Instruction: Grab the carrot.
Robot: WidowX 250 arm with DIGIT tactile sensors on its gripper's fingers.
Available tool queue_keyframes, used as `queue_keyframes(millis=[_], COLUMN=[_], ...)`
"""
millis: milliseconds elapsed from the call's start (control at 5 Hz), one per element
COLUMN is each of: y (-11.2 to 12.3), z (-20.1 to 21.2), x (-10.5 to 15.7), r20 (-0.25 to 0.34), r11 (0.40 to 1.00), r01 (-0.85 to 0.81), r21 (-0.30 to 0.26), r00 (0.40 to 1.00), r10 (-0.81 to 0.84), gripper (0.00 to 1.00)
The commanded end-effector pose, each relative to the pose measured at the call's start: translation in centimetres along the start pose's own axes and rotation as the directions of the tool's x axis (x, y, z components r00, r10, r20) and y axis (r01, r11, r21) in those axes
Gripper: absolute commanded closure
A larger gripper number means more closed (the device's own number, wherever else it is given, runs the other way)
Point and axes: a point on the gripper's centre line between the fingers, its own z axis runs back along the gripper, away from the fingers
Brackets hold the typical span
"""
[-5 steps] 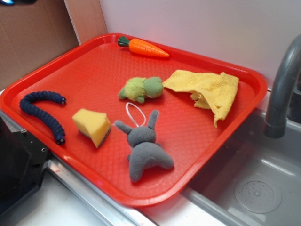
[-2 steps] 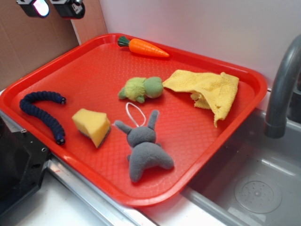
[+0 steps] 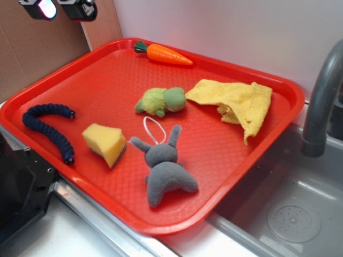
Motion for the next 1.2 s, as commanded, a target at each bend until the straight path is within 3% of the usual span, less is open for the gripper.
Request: queue_keyframes(millis=[0,200,400,600,800,1000], y=[0.3,0.6,1.0,0.9,0.7,0.4], z=[-3.3,-5.9,-8.6,-9.5,-10.7,-10.8], x=[3.6,6.0,7.7,7.3,9.5,11.2], r20=[0.151,0.309,0.310,0.263,0.242,0.256], r11=[0.987,0.970,0.961,0.962,0.968,0.973], r01=[-0.125,-0.219,-0.218,-0.195,-0.160,-0.153], r21=[0.103,0.109,0.167,0.193,0.194,0.174], r00=[0.982,0.935,0.937,0.954,0.964,0.961], r10=[0.109,0.176,0.159,0.141,0.111,0.106], gripper=[0.00,0.00,0.00,0.00,0.00,0.00])
